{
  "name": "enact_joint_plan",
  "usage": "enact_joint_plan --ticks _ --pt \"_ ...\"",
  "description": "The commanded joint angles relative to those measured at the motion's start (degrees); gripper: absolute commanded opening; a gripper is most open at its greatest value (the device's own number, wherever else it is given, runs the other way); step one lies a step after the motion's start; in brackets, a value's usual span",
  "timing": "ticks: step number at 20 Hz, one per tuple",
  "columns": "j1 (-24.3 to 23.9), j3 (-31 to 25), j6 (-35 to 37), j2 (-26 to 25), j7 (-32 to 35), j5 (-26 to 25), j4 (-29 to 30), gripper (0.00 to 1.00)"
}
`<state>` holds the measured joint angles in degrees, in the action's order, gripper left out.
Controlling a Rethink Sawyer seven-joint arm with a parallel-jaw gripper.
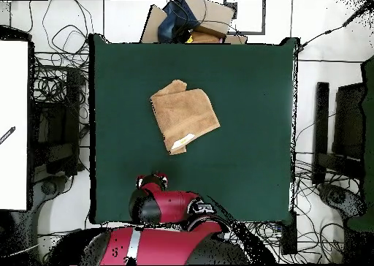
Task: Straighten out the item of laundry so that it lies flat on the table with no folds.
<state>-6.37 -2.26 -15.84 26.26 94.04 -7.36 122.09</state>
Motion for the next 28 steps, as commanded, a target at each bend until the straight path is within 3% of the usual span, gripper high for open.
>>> enact_joint_plan --ticks 1,8,22,28 --pt "0.13 0.28 6.17 1.36 12.24 4.22 1.74 0.0" --pt "-0.06 -0.13 7.94 3.22 11.58 4.82 1.1 0.0" --pt "0.27 -1.51 16.35 12.82 11.97 6.72 2.59 0.0" --pt "-0.78 -1.78 16.06 11.91 11.69 6.31 1.98 0.0"
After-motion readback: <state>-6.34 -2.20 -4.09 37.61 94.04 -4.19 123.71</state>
